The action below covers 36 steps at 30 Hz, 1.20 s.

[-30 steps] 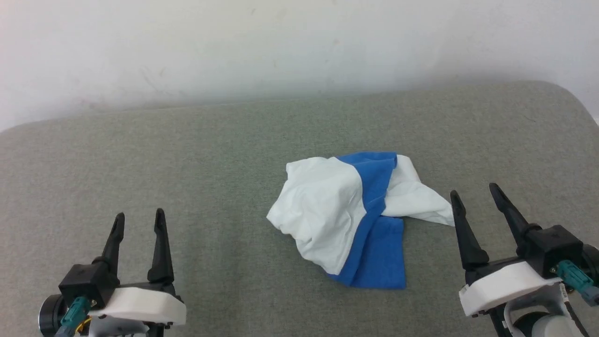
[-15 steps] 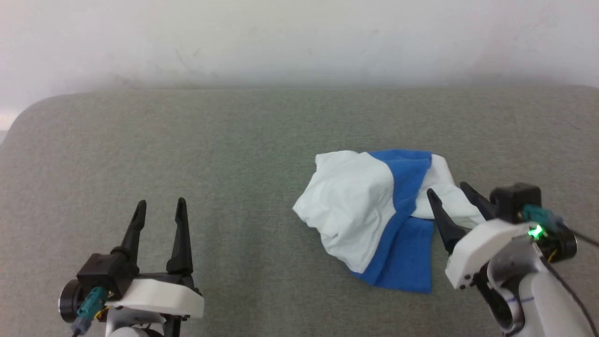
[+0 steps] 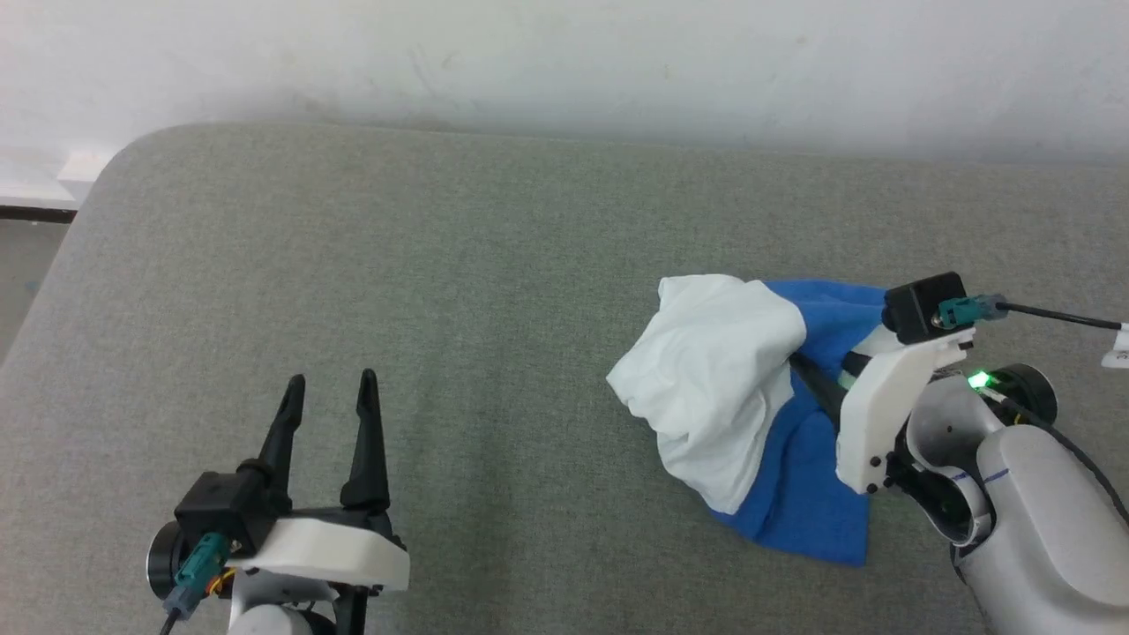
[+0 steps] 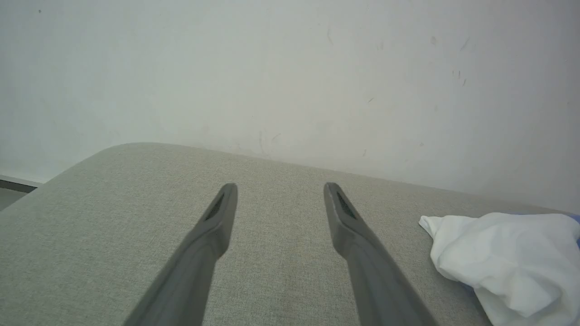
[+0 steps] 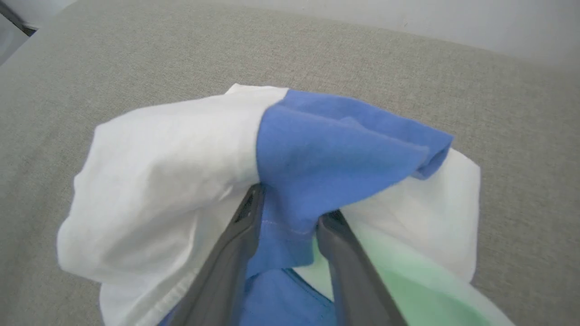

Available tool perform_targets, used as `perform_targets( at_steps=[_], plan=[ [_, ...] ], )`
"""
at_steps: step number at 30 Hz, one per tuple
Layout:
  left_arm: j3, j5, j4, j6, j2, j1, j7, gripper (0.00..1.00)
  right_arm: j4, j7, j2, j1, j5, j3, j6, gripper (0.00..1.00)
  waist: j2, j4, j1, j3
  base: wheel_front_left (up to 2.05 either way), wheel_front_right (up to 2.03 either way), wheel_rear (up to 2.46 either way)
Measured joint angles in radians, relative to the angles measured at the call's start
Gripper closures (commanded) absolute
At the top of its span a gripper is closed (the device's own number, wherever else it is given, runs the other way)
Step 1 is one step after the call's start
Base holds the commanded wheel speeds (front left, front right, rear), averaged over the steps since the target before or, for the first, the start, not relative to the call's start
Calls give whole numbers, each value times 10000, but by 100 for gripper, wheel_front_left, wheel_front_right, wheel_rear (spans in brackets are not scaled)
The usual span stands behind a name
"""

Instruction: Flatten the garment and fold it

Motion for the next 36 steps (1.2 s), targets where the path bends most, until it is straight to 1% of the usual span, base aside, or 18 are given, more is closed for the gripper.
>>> perform_targets(
  at_steps=[3,5,7,9,12,15,18,19,23,24,25,26,27,33,36],
  plan=[
    [61,0,77,0,-2,1,-31,0,-186,-263,-194,-54,140,278,0,100,0,-32,0,-42,0,0,0],
    [90,0,100,0,-4,3,-33,0,-548,-587,-345,-54,134,307,0,100,0,-104,0,-101,0,0,0],
    [128,2,100,0,-2,6,-36,0,-1083,-915,-493,-48,21,190,0,100,0,-202,-1,-161,0,0,0],
    [150,4,90,2,12,14,-44,0,-1712,-1248,-593,41,-274,-268,4,100,0,-319,-1,-222,0,0,0],
    [199,6,56,8,40,52,-46,0,-2732,-1450,-587,565,-788,-1611,2,100,0,-537,-3,-302,0,0,0],
    [211,6,21,17,54,81,-46,0,-3436,-1243,-311,1611,-1358,-3325,2,100,0,-781,-2,-348,0,0,0],
    [203,6,15,33,63,92,-46,0,-3693,-909,270,2839,-1837,-4855,2,100,0,-1013,-3,-361,0,0,0],
    [201,6,23,33,63,92,-46,0,-3710,-832,554,3245,-1902,-5319,0,100,0,-1077,-2,-358,0,0,0],
    [217,6,35,61,71,92,-46,0,-3448,-635,1434,4610,-2161,-6583,0,100,0,-1264,-3,-340,0,0,0],
    [217,6,35,88,71,93,-48,0,-3384,-594,1570,4855,-2199,-6742,0,88,0,-1297,-3,-334,0,0,0],
    [228,6,35,90,71,95,-48,0,-3313,-585,1674,5044,-2186,-6847,0,65,0,-1332,-3,-329,0,0,0],
    [240,6,35,92,79,97,-50,0,-3296,-598,1739,5179,-2176,-6861,0,21,0,-1368,-3,-322,0,0,0],
    [253,6,35,100,94,101,-71,0,-3313,-709,1808,5232,-2155,-6876,0,0,0,-1403,-3,-315,0,0,0],
    [261,6,40,104,119,133,-119,0,-4132,-1935,1862,4907,-2096,-6930,0,0,0,-1572,-2,-332,0,0,0],
    [242,6,36,104,117,132,-121,0,-4558,-2128,1825,4308,-2190,-6617,0,0,0,-1598,-3,-325,0,0,0]
  ],
)
